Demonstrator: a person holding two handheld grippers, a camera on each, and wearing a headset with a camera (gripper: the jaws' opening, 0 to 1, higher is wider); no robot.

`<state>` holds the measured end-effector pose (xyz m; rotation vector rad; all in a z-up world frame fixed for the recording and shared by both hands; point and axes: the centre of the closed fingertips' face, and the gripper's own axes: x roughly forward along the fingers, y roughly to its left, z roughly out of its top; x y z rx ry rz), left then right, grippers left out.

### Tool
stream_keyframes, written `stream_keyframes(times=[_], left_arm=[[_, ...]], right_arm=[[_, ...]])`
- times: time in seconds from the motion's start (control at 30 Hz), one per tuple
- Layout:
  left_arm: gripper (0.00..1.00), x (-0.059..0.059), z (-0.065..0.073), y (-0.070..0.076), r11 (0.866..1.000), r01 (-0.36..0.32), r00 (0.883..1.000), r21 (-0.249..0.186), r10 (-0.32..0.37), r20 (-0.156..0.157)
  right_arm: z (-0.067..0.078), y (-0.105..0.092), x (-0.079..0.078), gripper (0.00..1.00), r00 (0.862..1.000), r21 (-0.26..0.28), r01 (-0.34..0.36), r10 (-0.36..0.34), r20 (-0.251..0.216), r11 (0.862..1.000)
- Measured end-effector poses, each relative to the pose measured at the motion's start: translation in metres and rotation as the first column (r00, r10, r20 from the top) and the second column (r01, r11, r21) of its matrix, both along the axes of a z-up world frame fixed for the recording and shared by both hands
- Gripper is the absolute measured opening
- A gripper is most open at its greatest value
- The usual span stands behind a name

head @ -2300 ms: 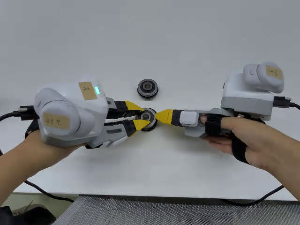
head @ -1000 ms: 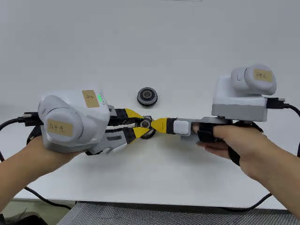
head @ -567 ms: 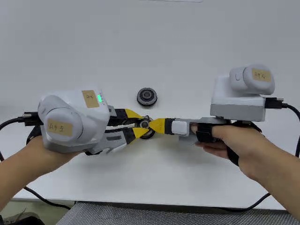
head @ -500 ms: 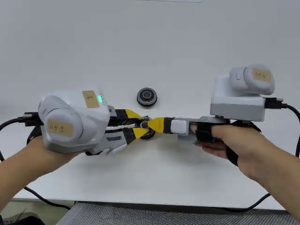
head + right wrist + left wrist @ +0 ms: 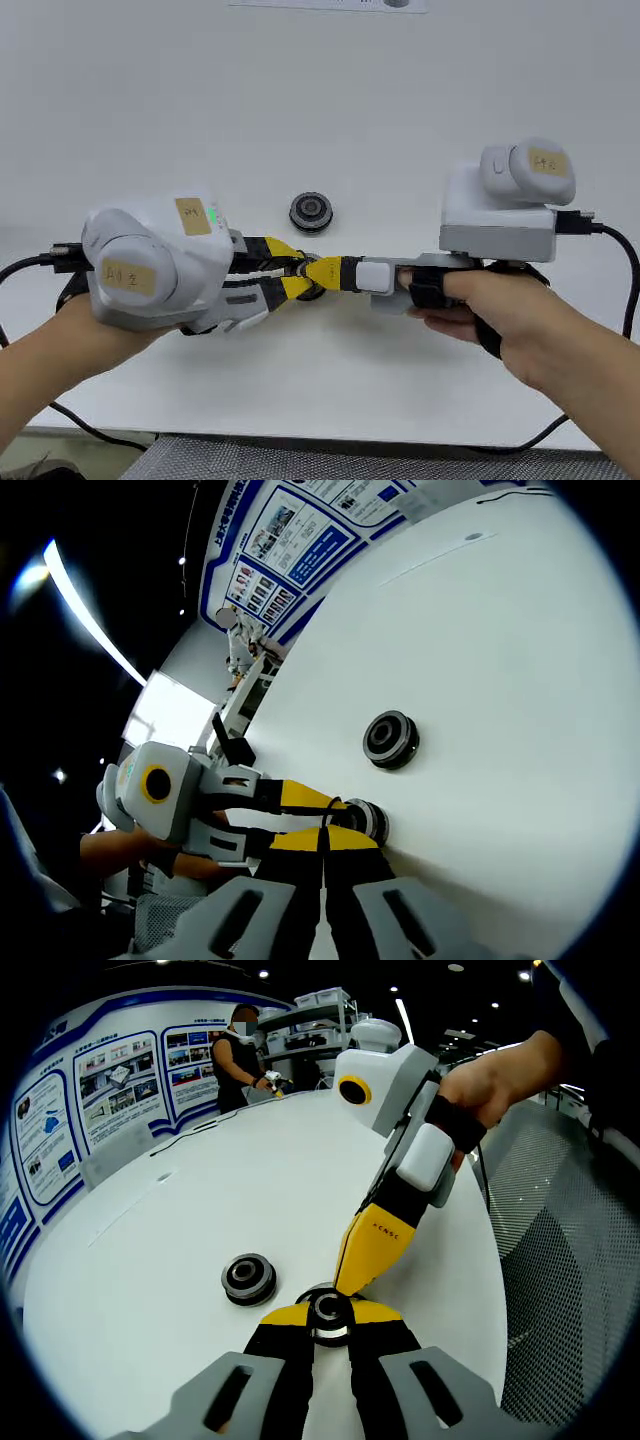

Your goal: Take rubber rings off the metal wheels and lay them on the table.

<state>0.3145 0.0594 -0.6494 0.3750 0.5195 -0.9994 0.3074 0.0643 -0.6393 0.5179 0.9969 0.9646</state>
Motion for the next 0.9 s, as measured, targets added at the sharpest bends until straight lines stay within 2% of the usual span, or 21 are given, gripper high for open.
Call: stream_keyframes(times=[0.13, 0.3, 0.53, 0.6, 0.67, 0.8, 0.9], left_arm=[[0.12, 0.000, 0.000, 0.000, 1.000, 0.001, 1.000, 0.003, -0.001, 0.004], [0.12, 0.000, 0.000, 0.000, 1.000, 0.017, 1.000, 0.014, -0.017, 0.018], [0.13, 0.002, 0.001, 0.003, 0.999, 0.026, 1.000, 0.035, -0.026, 0.013], [0.12, 0.002, 0.005, 0.003, 0.999, 0.025, 1.000, 0.021, -0.025, 0.009], [0.09, 0.005, 0.012, 0.003, 1.000, 0.016, 0.999, 0.003, -0.016, 0.029], [0.10, 0.007, 0.014, 0.007, 1.000, 0.008, 0.999, 0.011, -0.009, 0.033], [0.12, 0.007, 0.019, 0.010, 1.000, -0.005, 0.999, -0.005, 0.005, 0.033]], right_arm=[[0.001, 0.000, 0.002, 0.00, 1.000, 0.006, 0.010, -0.010, -0.003, 1.000], [0.003, -0.001, 0.003, 0.01, 0.999, 0.024, 0.038, -0.037, -0.034, 0.999], [0.006, 0.000, 0.005, 0.01, 0.997, 0.037, 0.058, -0.056, -0.057, 0.998], [0.008, 0.001, 0.006, 0.01, 0.996, 0.047, 0.062, -0.059, -0.061, 0.997], [0.013, 0.003, 0.009, 0.01, 0.994, 0.079, 0.081, -0.075, -0.081, 0.994], [0.015, 0.005, 0.010, 0.01, 0.995, 0.072, 0.076, -0.071, -0.070, 0.994], [0.017, 0.007, 0.011, 0.01, 0.994, 0.083, 0.081, -0.075, -0.076, 0.993]])
